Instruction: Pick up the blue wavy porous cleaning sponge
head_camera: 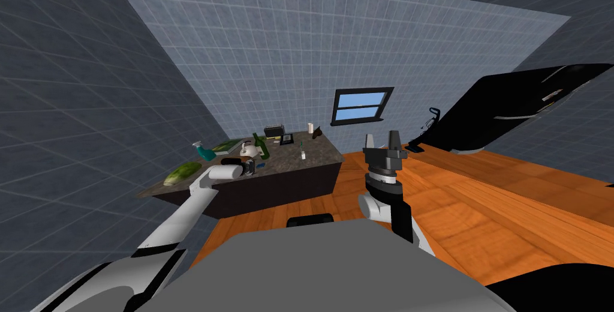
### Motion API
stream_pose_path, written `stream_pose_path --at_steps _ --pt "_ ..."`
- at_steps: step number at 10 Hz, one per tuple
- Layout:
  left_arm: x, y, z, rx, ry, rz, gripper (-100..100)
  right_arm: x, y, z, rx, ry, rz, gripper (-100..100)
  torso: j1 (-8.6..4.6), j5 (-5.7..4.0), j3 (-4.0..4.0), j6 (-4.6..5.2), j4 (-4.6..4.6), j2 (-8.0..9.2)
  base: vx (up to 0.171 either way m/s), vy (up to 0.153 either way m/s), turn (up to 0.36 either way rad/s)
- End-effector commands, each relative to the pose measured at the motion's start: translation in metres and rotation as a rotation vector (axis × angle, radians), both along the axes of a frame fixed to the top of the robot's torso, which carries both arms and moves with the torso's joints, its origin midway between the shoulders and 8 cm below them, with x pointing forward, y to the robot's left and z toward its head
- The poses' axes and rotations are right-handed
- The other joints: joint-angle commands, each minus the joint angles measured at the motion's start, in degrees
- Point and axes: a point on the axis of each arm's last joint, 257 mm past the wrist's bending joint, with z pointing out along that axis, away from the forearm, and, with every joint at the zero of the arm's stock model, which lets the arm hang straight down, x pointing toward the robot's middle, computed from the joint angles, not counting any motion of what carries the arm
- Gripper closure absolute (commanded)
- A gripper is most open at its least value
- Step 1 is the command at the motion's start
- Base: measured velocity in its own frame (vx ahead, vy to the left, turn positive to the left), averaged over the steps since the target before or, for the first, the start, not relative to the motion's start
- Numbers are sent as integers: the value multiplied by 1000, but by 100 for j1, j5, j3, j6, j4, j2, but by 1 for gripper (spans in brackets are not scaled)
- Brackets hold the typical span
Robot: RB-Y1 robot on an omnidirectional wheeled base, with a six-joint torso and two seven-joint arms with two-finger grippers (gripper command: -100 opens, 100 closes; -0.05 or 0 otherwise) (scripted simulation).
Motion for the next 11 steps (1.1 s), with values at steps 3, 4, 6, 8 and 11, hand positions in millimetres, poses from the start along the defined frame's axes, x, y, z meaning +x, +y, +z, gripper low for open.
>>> stream_pose_path --at_steps 3,4,6,8,11 --pt "-11 5 -10 -20 86 22 -100 0 0 0 0 0 0 0 4 1 -4 1 -2 -7 45 17 -43" --pt "-14 7 -14 -39 127 33 -100 0 0 0 0 0 0 0 0 0 1 1 0 2 52 16 -69" --pt "-20 8 -18 -39 155 38 -100 0 0 0 0 0 0 0 4 1 -4 1 -1 -6 41 20 -33" --pt "-30 9 -24 -59 221 51 -100 0 0 0 0 0 0 0 1 0 -1 3 0 -3 48 20 -62" --pt "-43 9 -32 -98 315 65 -100 0 0 0 0 0 0 0 8 2 -7 0 -3 -12 74 40 -61"
